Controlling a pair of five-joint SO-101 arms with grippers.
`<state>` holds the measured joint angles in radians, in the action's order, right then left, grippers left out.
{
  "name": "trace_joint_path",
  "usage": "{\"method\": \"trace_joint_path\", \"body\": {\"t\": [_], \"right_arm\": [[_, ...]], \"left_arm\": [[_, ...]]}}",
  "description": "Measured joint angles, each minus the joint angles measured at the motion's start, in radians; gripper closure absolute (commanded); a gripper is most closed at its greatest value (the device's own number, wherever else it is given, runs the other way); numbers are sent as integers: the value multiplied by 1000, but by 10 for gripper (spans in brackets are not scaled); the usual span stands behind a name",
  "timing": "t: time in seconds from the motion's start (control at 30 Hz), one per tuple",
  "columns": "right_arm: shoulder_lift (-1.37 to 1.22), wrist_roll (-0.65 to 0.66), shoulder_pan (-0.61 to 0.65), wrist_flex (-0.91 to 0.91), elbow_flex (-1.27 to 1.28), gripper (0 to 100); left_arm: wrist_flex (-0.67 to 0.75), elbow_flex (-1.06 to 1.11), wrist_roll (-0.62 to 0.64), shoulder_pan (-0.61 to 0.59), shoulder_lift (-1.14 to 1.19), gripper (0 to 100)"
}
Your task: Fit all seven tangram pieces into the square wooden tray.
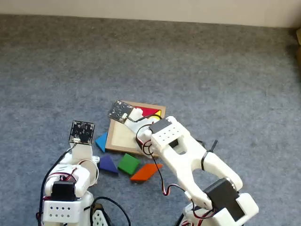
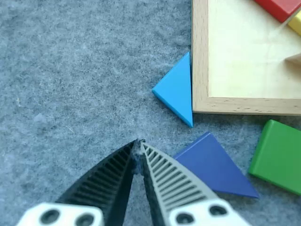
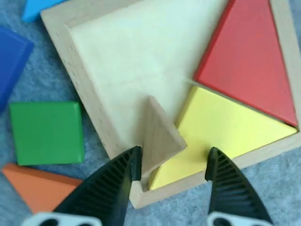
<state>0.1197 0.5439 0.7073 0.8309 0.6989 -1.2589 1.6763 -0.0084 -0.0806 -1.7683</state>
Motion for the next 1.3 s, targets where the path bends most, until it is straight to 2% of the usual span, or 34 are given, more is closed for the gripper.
{"method": "trace_joint_path", "body": {"t": [0.23,0.53,0.7,0.97,1.3], "right_arm": [[32,0,0,60,0,793],[222,0,0,55,28,964],[230,0,0,-94,118,973],[107,-80,0,-285,127,973],[9,-86,21,-325,123,973]], "left_arm": [[0,0,0,0,0,993],[0,0,0,0,0,993],[0,0,0,0,0,993],[0,0,0,0,0,993],[0,0,0,0,0,993]]}}
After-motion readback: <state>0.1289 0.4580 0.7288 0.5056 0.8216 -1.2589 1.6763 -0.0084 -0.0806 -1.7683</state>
